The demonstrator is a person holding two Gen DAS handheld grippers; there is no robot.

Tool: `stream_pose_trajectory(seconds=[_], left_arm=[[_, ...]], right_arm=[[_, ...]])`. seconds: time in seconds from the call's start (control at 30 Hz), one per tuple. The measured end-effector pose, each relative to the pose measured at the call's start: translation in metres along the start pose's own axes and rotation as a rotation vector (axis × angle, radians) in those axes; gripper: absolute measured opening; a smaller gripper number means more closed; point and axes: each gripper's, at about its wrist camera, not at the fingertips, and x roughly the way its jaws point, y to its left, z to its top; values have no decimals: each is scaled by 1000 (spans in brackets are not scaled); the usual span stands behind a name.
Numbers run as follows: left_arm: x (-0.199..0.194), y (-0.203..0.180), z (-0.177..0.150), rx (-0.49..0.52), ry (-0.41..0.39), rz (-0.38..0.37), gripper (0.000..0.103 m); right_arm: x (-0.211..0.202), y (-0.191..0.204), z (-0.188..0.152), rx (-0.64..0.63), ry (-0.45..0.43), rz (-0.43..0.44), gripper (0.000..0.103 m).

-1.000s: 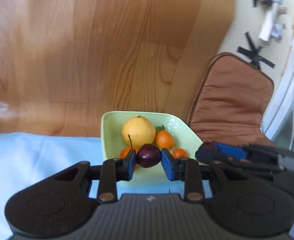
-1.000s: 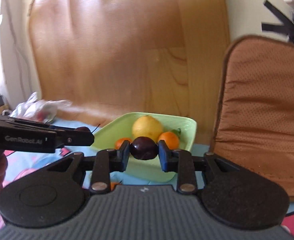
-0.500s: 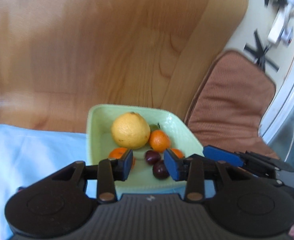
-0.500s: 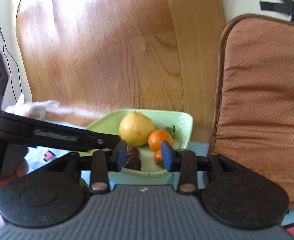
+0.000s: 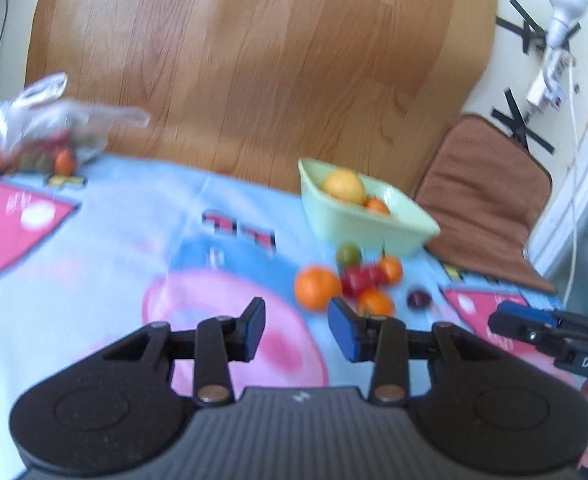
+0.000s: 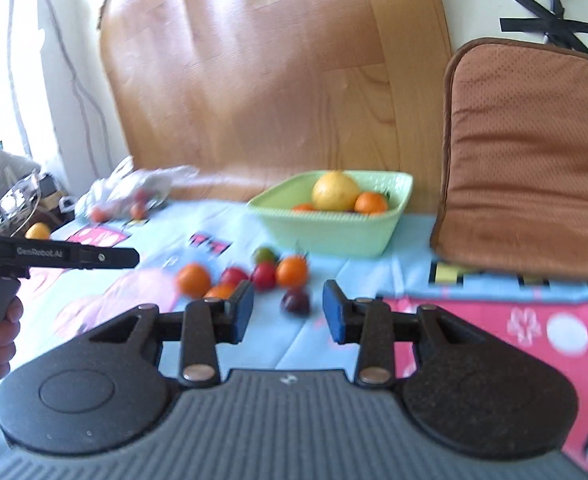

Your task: Organize fruits

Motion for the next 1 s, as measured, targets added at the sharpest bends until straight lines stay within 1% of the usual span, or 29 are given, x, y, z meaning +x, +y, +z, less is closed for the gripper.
stream_pose_trajectory(seconds=[0.13, 0.2, 0.27, 0.33, 0.37, 0.4, 0.5, 0.6, 0.67, 0.73, 0.9, 1.0], left_arm=[[-2, -8, -23, 38, 26, 13, 36], [-4, -11, -33, 55, 27, 20, 36], [-5, -16, -43, 93, 3, 34, 37], [-8, -20, -46, 112, -7, 37, 38], [-8, -21, -47, 113, -8, 41, 38], [-10, -20, -47, 109, -13, 35, 38], [-16, -18, -49, 97, -41, 11, 38], [-20, -15, -49, 91, -64, -6, 39], [-21, -14, -48, 84, -67, -11, 39], [-20, -12, -48, 73, -65, -18, 40], [-19, -10, -48, 56, -59, -37, 40], [-22, -12, -49, 58, -72, -37, 43]], right_arm=[[-11, 18, -19, -31, 21, -7, 42], [-7, 24, -27, -56, 48, -47, 47], [1, 30, -31, -95, 83, -88, 48], [11, 30, -36, -117, 126, -119, 46], [10, 30, -37, -114, 121, -117, 39], [11, 31, -35, -108, 122, -104, 29], [17, 39, -31, -91, 118, -56, 28], [29, 58, -31, -128, 126, -12, 28], [37, 70, -33, -152, 136, 5, 29], [40, 76, -33, -166, 142, 6, 31], [33, 70, -33, -154, 148, 30, 31], [19, 55, -34, -93, 133, 15, 32]])
